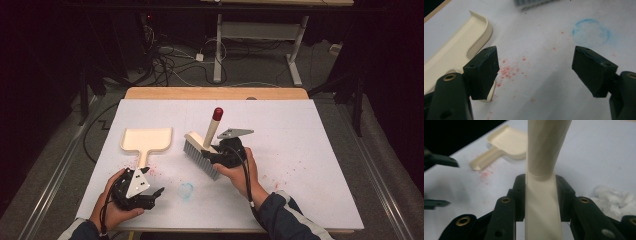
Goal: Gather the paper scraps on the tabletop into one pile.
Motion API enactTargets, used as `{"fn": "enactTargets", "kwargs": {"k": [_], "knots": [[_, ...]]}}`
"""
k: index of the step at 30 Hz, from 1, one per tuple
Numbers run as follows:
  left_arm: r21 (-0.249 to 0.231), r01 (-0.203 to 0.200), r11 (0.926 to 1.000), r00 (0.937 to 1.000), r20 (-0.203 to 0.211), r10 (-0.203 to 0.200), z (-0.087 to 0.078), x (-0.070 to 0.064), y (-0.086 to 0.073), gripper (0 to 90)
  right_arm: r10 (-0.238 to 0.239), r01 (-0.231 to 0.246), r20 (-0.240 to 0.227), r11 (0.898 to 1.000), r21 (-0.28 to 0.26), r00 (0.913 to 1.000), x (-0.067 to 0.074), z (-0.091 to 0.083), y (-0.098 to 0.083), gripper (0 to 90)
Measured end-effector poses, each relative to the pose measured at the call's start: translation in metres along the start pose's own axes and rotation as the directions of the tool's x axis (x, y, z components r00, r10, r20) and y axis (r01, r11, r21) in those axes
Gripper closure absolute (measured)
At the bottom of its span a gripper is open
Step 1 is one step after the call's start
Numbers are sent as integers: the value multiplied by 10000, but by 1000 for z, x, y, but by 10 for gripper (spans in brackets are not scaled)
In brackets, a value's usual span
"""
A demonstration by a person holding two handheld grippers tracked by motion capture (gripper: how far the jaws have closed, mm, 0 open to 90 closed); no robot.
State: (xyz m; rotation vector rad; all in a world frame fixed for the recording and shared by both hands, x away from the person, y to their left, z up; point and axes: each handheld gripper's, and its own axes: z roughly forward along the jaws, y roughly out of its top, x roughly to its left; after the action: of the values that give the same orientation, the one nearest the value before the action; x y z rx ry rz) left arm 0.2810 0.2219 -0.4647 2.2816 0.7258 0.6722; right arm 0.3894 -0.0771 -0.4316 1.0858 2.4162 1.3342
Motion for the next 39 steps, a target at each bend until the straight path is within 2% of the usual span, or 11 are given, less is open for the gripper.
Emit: {"fn": "enactTargets", "kwargs": {"k": [2, 4, 6, 8, 12, 17, 20, 25, 27, 33, 39], "knots": [[6, 13, 10000, 10000, 26, -13, 0, 0, 0, 215, 15, -12, 475, 10000, -61, 9989, -5, 1, -2, 678], [44, -5, 10000, 10000, 47, 4, 0, 0, 0, 215, 459, -460, 732, 9989, -2, 9963, -17, -3, -5, 677], [62, -29, 10000, 10000, 83, 29, 1, -1, 0, 215, 537, -538, 784, 9986, -11, 9955, -22, -5, -7, 676], [91, -57, 9999, 9999, 107, 56, 1, -2, 0, 215, 913, -899, 1082, 9958, -183, 9899, -32, -14, -11, 677], [128, -96, 9999, 9998, 152, 94, 1, -2, 1, 214, 1046, -1000, 1555, 9943, -373, 9823, -39, -26, -14, 678], [140, -135, 9998, 9997, 203, 132, 1, -2, 1, 213, 1244, -1185, 1696, 9920, -440, 9776, -47, -43, -18, 678], [130, -166, 9998, 9997, 182, 164, 0, -3, 1, 213, 1175, -1098, 1535, 9923, -579, 9811, -47, -52, -17, 678], [100, -183, 9998, 9997, 186, 181, 0, -2, 1, 213, 392, -234, 1185, 9910, -1318, 9922, -45, -82, -8, 678], [144, -208, 9997, 9996, 183, 206, 0, -2, 1, 213, 321, -144, 1282, 9905, -1367, 9912, -46, -88, -7, 678], [119, -226, 9997, 9996, 149, 224, -1, -3, 2, 213, -45, 356, 2201, 9899, -1375, 9755, -53, -110, -6, 678], [155, -234, 9996, 9997, 117, 232, 0, -3, 2, 213, -168, 541, 3132, 9924, -1109, 9495, -64, -115, -12, 678]]}}
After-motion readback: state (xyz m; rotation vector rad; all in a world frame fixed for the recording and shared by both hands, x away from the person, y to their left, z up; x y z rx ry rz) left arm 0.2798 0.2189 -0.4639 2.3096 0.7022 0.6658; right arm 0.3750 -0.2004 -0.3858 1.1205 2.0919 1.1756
